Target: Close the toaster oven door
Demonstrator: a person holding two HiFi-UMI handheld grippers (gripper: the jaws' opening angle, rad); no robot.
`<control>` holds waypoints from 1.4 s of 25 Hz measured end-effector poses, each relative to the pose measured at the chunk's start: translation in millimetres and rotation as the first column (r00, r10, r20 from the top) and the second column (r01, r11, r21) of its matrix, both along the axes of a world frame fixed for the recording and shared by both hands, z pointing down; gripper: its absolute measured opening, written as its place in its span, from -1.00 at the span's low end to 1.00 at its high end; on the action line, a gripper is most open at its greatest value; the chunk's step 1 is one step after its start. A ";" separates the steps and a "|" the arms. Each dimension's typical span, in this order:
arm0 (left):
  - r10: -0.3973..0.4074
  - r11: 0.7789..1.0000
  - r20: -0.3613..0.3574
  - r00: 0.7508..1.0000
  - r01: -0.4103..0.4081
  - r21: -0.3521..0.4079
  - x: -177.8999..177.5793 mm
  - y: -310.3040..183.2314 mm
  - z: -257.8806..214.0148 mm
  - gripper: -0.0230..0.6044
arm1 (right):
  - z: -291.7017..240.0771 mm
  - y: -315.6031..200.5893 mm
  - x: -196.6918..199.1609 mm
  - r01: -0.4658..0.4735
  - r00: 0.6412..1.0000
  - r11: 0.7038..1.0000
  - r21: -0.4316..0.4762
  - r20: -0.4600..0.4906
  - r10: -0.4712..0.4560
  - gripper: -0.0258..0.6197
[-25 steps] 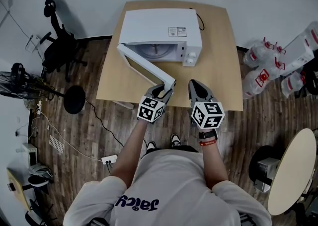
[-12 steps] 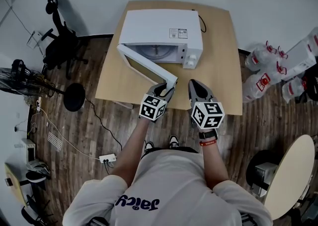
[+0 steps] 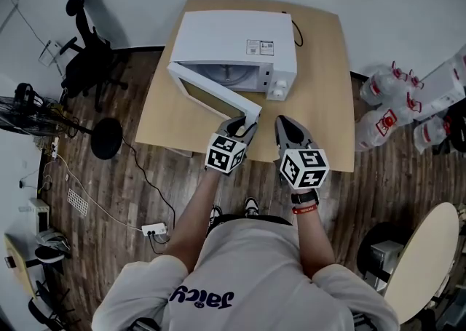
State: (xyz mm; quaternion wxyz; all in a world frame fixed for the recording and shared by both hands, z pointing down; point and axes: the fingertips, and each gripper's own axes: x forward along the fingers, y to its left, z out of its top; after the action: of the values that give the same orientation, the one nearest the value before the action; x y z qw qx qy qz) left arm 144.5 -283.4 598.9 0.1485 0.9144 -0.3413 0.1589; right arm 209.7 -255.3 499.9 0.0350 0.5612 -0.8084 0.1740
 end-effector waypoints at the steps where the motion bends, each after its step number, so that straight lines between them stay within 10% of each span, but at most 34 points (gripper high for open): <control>1: -0.002 1.000 -0.001 1.000 0.002 0.001 1.1 -1.7 0.1 -0.46 | 1.0 -1.2 0.9 0.001 1.000 1.000 -0.001 -0.002 -0.001 -0.87; 35: -0.040 0.999 -0.015 0.999 0.040 0.004 37.0 -57.4 0.7 -0.46 | 17.7 -46.8 12.7 0.021 1.000 1.000 -0.017 0.006 -0.021 -0.87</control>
State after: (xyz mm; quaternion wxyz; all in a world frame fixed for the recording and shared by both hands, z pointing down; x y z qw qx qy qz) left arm 181.4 -340.8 599.6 0.1525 0.9088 -0.3589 0.1483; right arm 222.3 -302.2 517.6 0.0394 0.5520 -0.8128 0.1820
